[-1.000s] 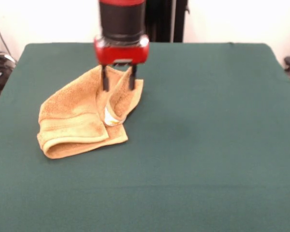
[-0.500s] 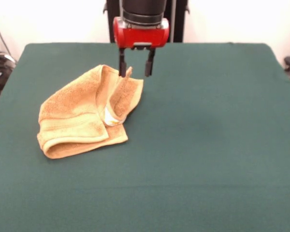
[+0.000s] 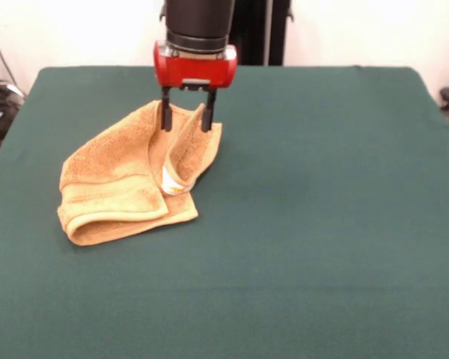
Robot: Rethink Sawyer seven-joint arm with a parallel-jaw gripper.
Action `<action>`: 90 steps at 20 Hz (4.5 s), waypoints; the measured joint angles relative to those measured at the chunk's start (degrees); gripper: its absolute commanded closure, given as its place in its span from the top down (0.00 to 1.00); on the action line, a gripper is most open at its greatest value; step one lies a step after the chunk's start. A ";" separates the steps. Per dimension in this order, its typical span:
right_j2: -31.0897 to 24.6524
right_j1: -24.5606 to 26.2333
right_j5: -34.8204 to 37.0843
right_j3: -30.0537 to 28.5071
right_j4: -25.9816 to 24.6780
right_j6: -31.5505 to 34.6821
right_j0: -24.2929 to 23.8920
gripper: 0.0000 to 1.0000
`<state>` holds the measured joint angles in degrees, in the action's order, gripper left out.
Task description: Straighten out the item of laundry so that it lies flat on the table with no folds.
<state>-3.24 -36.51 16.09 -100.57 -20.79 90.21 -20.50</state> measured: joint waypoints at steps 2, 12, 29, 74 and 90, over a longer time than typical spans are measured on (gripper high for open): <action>0.12 0.27 -0.14 -0.02 -0.01 0.00 -0.15 1.00; 1.04 0.89 -0.15 -0.14 0.11 0.00 -0.03 1.00; 2.90 1.40 -0.15 -0.16 2.54 0.00 1.29 1.00; 3.36 6.68 1.78 3.30 6.73 0.00 0.25 1.00; 3.36 6.77 2.51 4.47 7.10 0.00 0.40 1.00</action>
<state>0.13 -29.74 18.60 -96.10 -13.69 90.21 -20.10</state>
